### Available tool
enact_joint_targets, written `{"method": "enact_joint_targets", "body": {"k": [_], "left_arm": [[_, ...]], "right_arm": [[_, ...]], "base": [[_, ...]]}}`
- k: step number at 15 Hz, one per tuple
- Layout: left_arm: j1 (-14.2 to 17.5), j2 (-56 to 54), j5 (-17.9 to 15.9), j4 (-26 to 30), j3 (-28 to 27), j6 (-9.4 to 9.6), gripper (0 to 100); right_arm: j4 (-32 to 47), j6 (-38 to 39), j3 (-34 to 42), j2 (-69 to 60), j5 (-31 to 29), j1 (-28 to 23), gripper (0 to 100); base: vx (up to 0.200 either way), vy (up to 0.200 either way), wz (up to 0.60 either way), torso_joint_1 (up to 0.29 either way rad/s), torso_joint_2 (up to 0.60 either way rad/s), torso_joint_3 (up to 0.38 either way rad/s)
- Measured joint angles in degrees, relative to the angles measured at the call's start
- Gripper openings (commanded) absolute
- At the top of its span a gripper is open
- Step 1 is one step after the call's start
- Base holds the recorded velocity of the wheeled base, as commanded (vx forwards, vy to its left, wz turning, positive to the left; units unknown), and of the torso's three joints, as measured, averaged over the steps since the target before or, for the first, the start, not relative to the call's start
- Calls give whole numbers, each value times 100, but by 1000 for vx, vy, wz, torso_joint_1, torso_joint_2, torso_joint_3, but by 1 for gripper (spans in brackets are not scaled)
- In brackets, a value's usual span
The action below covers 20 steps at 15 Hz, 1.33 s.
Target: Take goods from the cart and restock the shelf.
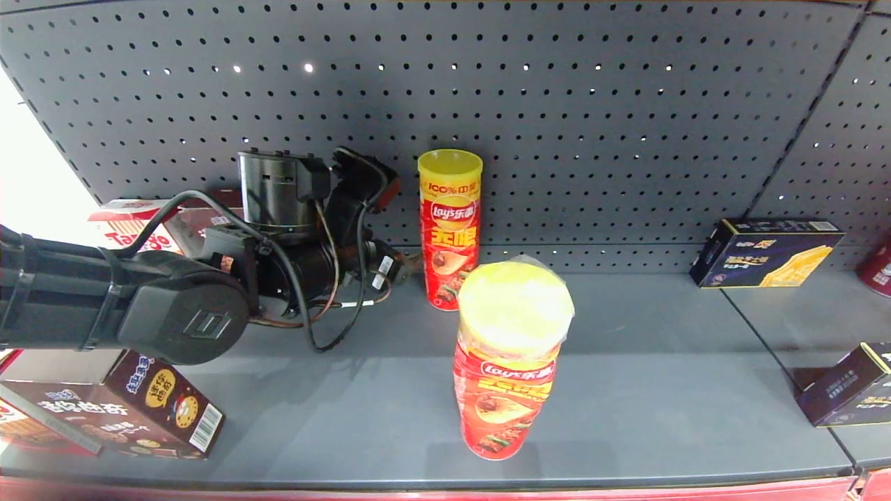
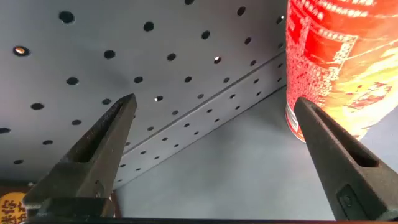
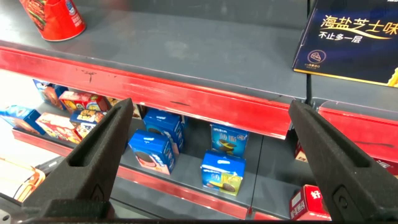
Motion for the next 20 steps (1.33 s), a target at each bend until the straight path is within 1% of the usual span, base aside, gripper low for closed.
{"method": "enact_joint_targets", "body": {"k": [5,20], "left_arm": [[-99,54,0,-2,-105,-9,100],[-199,118,-1,-11,-141,-9,100]], "right_arm": [[0,0,0,0,0,0,100],[2,0,0,0,-1,0,100]], "base": [[0,0,0,0,0,0],[0,0,0,0,0,0]]}}
